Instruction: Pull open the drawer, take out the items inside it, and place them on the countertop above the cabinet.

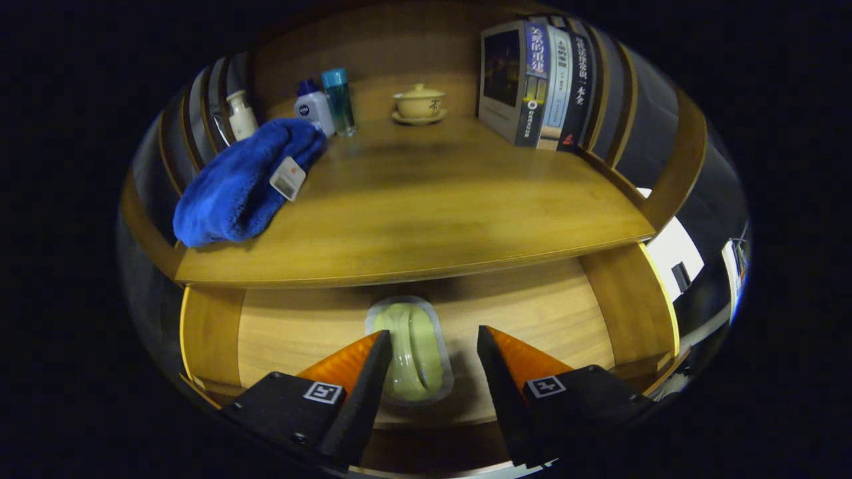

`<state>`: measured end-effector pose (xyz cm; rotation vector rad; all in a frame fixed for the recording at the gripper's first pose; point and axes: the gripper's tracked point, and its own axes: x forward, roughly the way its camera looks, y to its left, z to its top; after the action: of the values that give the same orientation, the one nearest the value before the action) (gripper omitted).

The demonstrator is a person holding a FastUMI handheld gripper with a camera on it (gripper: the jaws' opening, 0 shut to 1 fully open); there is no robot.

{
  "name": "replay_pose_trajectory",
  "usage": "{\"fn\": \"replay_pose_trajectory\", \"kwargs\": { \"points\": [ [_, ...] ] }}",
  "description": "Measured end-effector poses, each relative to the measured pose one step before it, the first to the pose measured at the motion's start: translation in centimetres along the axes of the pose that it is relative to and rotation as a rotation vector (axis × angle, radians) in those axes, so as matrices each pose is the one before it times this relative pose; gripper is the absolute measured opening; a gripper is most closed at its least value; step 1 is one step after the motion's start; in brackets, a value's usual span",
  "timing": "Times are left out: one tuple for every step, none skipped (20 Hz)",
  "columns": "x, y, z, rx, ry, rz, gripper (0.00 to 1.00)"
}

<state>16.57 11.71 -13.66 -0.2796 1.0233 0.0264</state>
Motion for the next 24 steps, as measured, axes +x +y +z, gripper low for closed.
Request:
{"fn": "replay_pose_trajectory", "kwargs": {
  "points": [
    [0.206, 0.481, 0.183, 0.00785, 0.0024, 0.0143, 0.85],
    [0.014, 0.297, 0.207, 0.00966, 0.00654, 0.00655, 0.82],
    [-0.078, 0.049, 0.075, 0.00466, 0.00912, 0.00564, 0.79],
    [0.26, 0.205, -0.059, -0.00446, 0.01484, 0.0082, 0.72],
    [0.113, 0.199, -0.238, -0.01064, 0.01402, 0.00229, 0.73],
    [0.201, 0.373, -0.39, -0.011, 0.01391, 0.00264, 0.73],
    [0.243, 0.316, -0.26, -0.01429, 0.01184, 0.0026, 0.73],
    [0.366, 0.056, -0.282, -0.016, 0.01132, -0.0061, 0.73],
    [0.344, -0.04, -0.279, -0.01194, 0.01151, -0.00848, 0.73],
    [0.304, 0.178, -0.311, 0.00195, 0.01012, 0.00511, 0.72],
    [0.083, 0.235, -0.117, 0.01097, 0.00985, 0.00348, 0.69],
    [0.403, 0.241, -0.247, 0.01057, 0.01254, 0.00447, 0.57],
    [0.037, 0.237, -0.265, 0.00794, 0.01349, 0.00539, 0.45],
    [-0.293, 0.155, -0.078, 0.00581, 0.00173, -0.00107, 0.29],
    [-0.171, 0.333, -0.051, -0.00573, -0.00074, 0.00057, 0.29],
    [-0.496, -0.054, 0.147, -0.00347, -0.01431, -0.01137, 0.28],
    [-0.884, 0.11, 0.365, -0.00254, -0.01644, -0.00161, 0.22],
    [-0.645, 0.38, 0.175, 0.00366, -0.0139, 0.00854, 0.23],
    [-0.865, 0.463, 0.219, 0.00486, -0.00645, 0.01396, 0.22],
    [-0.72, 0.298, 0.18, -0.00008, -0.00666, 0.00685, 0.22],
    [-0.814, 0.187, 0.18, -0.00884, -0.00397, 0.00113, 0.22],
    [-0.889, 0.052, 0.207, -0.01498, -0.0057, -0.00254, 0.22],
    [-1.04, 0.037, 0.311, -0.01596, -0.00648, -0.00662, 0.22],
    [-0.778, -0.033, 0.305, -0.0076, -0.00582, -0.00395, 0.22]
  ]
}}
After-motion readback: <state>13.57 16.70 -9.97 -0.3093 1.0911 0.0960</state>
